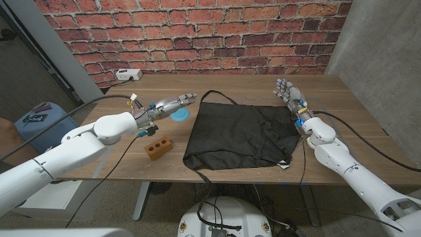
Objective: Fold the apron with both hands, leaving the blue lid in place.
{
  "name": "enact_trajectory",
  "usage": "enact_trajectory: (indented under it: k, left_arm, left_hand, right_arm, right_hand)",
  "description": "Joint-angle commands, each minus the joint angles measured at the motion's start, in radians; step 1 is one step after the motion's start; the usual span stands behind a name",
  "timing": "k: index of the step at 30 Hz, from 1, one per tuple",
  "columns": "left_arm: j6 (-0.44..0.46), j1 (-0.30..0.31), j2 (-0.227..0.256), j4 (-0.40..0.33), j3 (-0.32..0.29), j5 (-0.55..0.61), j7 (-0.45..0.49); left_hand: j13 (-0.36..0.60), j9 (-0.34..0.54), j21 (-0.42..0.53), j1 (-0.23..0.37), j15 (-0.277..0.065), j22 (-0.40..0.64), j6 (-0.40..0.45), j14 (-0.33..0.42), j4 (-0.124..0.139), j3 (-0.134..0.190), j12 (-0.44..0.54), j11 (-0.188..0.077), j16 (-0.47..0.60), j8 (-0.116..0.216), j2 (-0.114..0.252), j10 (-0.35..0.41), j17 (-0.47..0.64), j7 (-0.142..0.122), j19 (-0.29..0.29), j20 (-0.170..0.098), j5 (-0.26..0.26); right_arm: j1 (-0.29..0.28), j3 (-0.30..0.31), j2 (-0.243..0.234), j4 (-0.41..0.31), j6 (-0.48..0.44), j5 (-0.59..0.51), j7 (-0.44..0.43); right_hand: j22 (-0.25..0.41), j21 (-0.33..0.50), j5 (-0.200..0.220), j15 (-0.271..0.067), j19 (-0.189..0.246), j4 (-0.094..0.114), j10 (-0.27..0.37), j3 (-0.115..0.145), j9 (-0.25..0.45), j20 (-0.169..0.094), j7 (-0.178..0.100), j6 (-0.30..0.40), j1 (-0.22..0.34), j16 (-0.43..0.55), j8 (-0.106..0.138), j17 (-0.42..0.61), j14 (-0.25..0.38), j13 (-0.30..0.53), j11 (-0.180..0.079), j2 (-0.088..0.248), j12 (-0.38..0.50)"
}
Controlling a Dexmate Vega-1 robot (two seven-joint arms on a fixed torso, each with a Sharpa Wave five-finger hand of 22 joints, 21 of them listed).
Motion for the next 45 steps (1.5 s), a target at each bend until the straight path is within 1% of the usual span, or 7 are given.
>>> enact_trajectory:
  k: [1,13,29,35,38,41,45]
  left_arm:
    - [-0.018,0.013,0.059,-0.053,0.0,0.062,-0.037]
    - [-0.029,0.046,0.11,-0.085,-0.014,0.114,-0.044]
    - [-0.032,0.05,0.164,-0.118,-0.01,0.191,-0.082]
    - [-0.032,0.088,0.174,-0.145,-0.021,0.228,-0.04]
    - [-0.03,0.123,0.177,-0.154,-0.037,0.224,-0.004]
    - [-0.024,0.154,0.198,-0.175,-0.053,0.239,0.014]
    - [-0.017,0.185,0.22,-0.194,-0.068,0.248,0.023]
  left_hand:
    - [0.003,0.003,-0.004,-0.018,-0.002,0.005,-0.011,-0.015,0.008,0.002,-0.004,-0.004,0.003,0.0,0.003,-0.01,0.003,0.001,-0.016,-0.004,0.011]
    - [0.002,0.004,-0.003,-0.051,-0.002,0.006,-0.019,-0.026,0.018,0.006,-0.006,-0.001,0.004,0.001,0.003,-0.019,0.005,0.0,-0.034,-0.001,0.016]
    - [0.002,0.004,-0.002,-0.083,-0.004,0.007,-0.028,-0.035,0.022,0.01,-0.006,0.001,0.005,0.001,0.006,-0.024,0.006,0.0,-0.052,-0.001,0.021]
    - [0.002,0.004,0.001,-0.099,-0.003,0.007,-0.03,-0.041,0.021,0.018,-0.006,0.0,0.005,0.002,0.009,-0.028,0.005,-0.001,-0.059,-0.004,0.029]
    - [0.002,0.004,0.003,-0.11,-0.008,0.007,-0.017,-0.038,0.021,0.024,-0.004,0.0,0.008,0.008,0.01,-0.025,0.005,0.001,-0.059,-0.004,0.034]
    - [0.002,0.003,0.006,-0.117,-0.011,0.007,-0.009,-0.035,0.02,0.03,-0.002,-0.001,0.009,0.01,0.01,-0.021,0.004,0.002,-0.058,-0.006,0.038]
    - [0.002,0.003,0.008,-0.123,-0.011,0.007,-0.004,-0.033,0.019,0.034,-0.001,0.0,0.01,0.011,0.01,-0.021,0.004,0.005,-0.056,-0.007,0.042]
  right_arm:
    - [-0.02,0.013,-0.02,-0.017,0.02,-0.004,0.003]
    - [-0.01,0.022,-0.041,-0.006,0.04,-0.015,0.024]
    - [0.0,0.043,-0.06,0.025,0.066,-0.03,0.014]
    - [-0.016,0.061,-0.079,0.007,0.069,-0.023,0.011]
    - [-0.024,0.07,-0.089,-0.003,0.067,-0.017,0.012]
    - [-0.032,0.085,-0.098,-0.015,0.062,0.015,0.034]
    - [-0.035,0.091,-0.114,-0.029,0.054,0.014,0.038]
  right_hand:
    - [0.004,0.005,-0.003,-0.025,0.004,-0.002,-0.005,0.004,0.004,-0.048,0.001,-0.003,0.011,0.008,0.002,0.003,-0.003,0.002,-0.001,0.004,0.0]
    - [0.004,0.005,-0.003,-0.024,0.003,-0.004,-0.009,0.004,0.004,-0.047,0.006,-0.008,0.011,0.008,0.001,0.002,-0.006,0.002,0.004,0.003,-0.001]
    - [0.004,0.005,-0.004,-0.023,0.003,-0.006,-0.009,0.004,0.004,-0.047,0.006,-0.008,0.01,0.009,0.001,0.001,-0.006,0.001,0.005,0.003,0.0]
    - [0.004,0.005,-0.004,-0.024,0.003,-0.007,-0.009,0.004,0.004,-0.047,0.007,-0.008,0.01,0.01,0.002,0.001,-0.006,0.001,0.004,0.003,0.0]
    - [0.004,0.005,-0.004,-0.023,0.003,-0.007,-0.009,0.004,0.004,-0.046,0.008,-0.008,0.011,0.01,0.002,0.0,-0.007,0.001,0.005,0.003,0.0]
    - [0.004,0.005,-0.004,-0.022,0.003,-0.008,-0.01,0.004,0.004,-0.047,0.008,-0.008,0.01,0.01,0.002,0.0,-0.007,0.0,0.006,0.003,0.0]
    - [0.004,0.005,-0.004,-0.021,0.002,-0.008,-0.013,0.004,0.003,-0.046,0.009,-0.009,0.01,0.01,0.002,0.0,-0.009,0.0,0.008,0.003,-0.001]
